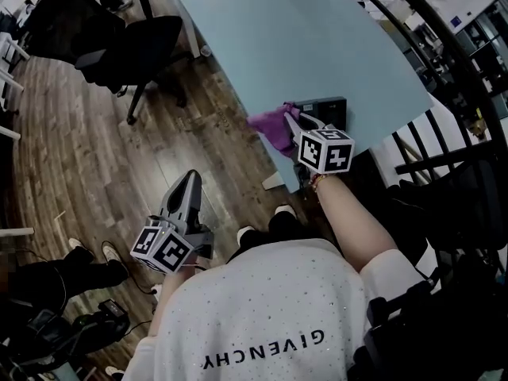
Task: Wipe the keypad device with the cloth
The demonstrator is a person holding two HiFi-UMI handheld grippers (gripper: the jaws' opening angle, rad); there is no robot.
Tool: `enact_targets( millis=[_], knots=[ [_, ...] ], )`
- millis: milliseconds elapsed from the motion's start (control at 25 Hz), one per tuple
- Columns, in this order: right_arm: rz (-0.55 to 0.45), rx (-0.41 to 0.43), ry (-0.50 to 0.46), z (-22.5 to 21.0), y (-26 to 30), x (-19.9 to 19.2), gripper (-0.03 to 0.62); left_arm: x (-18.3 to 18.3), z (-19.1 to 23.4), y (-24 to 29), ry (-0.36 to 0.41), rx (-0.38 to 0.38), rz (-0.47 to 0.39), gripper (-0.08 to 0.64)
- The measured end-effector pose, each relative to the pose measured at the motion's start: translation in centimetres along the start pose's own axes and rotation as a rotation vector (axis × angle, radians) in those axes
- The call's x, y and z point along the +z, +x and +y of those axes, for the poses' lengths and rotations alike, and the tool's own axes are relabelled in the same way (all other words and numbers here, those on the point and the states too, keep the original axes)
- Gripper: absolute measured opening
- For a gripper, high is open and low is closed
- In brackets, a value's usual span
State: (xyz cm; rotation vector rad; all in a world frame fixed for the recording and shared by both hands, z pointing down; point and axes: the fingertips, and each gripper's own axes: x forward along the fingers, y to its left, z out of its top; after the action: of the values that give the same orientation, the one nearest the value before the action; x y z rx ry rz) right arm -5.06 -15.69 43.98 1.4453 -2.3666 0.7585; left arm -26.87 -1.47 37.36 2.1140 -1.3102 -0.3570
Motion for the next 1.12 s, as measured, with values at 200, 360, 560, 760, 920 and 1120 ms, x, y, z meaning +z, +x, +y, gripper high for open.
enact_targets(
  millis=[200,360,560,760,920,1120],
  knots=[
    [0.004,-0.025,0.060,-1.5,0.3,-0.6,0.026,-0.5,-0.1,0.0,-0.005,0.001,0.012,0.000],
    [-0.005,-0.042,0.116,-1.8,-0.5,-1.2,0.026,-0.6,-0.3,0.0,-0.006,-0.006,0.015,0.000],
    [0.008,-0.070,0.158,-1.7,-1.0,-2.8,0.026,-0.5,0.3,-0.4,-0.006,-0.030,0.020,0.000],
    [0.022,-0.085,0.193,-2.2,-2.1,-4.8,0.026,-0.9,-0.3,-0.9,-0.014,-0.042,0.026,0.000],
    [0.043,-0.113,0.204,-2.1,-2.3,-6.2,0.026,-0.5,0.0,-1.1,-0.010,-0.054,0.028,0.000],
    [0.058,-0.145,0.246,-2.5,-3.2,-7.6,0.026,-0.3,-0.5,-1.6,0.002,-0.069,0.028,0.000]
  ],
)
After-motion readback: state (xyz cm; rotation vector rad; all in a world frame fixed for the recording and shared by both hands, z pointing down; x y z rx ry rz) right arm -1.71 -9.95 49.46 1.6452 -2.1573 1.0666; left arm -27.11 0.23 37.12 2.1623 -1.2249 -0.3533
